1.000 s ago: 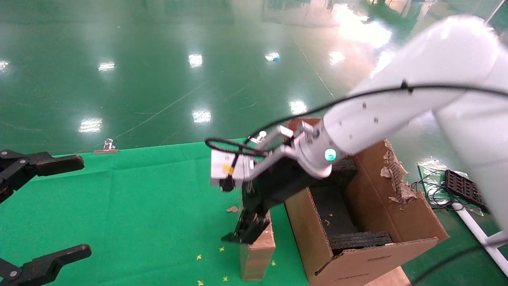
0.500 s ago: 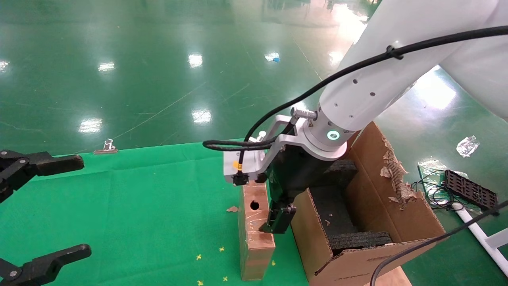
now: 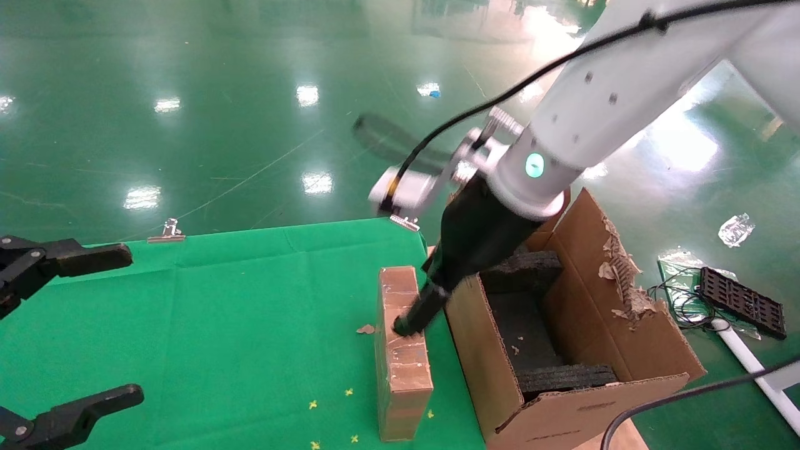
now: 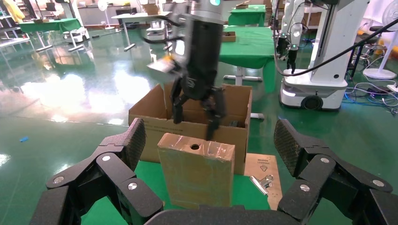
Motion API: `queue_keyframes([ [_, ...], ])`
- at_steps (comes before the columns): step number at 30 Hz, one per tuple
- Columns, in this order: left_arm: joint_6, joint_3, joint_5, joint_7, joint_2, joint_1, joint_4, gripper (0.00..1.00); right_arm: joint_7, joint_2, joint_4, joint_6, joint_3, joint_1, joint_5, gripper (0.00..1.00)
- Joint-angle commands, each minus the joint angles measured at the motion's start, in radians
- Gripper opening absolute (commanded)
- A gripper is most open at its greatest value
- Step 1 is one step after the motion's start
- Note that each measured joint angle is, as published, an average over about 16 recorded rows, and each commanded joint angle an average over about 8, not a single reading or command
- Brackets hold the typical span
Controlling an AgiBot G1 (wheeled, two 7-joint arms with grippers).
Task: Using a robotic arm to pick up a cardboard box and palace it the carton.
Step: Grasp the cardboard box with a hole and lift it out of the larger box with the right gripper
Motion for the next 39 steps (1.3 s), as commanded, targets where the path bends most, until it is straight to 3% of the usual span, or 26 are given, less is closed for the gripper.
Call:
queue_keyframes([
  [1,0.0,0.0,0.0,0.0,0.0,0.0,0.0,1.0,0.097,-0.006,-0.089,-0.006,-0.003,0.009,0.024,1.0],
  [7,0.0,0.001,0.0,0.0,0.0,0.0,0.0,1.0,0.193,-0.05,-0.263,-0.013,-0.041,-0.003,0.085,1.0],
  [19,-0.001,0.001,-0.001,0.001,-0.001,0.0,0.0,1.0,0.181,-0.138,-0.418,-0.014,-0.125,-0.059,0.168,0.99],
  [21,-0.001,0.002,-0.001,0.001,-0.001,0.0,0.0,1.0,0.173,-0.149,-0.43,-0.015,-0.141,-0.062,0.173,0.83],
  [24,-0.001,0.002,-0.001,0.001,-0.001,0.0,0.0,1.0,0.165,-0.162,-0.441,-0.016,-0.165,-0.064,0.178,0.46],
  [26,-0.001,0.002,-0.001,0.001,-0.001,0.0,0.0,0.87,0.161,-0.169,-0.445,-0.016,-0.182,-0.063,0.181,0.21],
  [28,-0.001,0.002,-0.001,0.001,-0.001,0.0,0.0,0.63,0.159,-0.174,-0.446,-0.016,-0.197,-0.062,0.185,0.03],
  [33,-0.001,0.002,-0.002,0.001,-0.001,-0.001,0.0,0.04,0.155,-0.18,-0.447,-0.014,-0.231,-0.055,0.199,0.0],
  [39,-0.001,0.003,-0.002,0.001,-0.001,-0.001,0.0,0.0,0.148,-0.182,-0.448,-0.012,-0.262,-0.048,0.216,0.0],
])
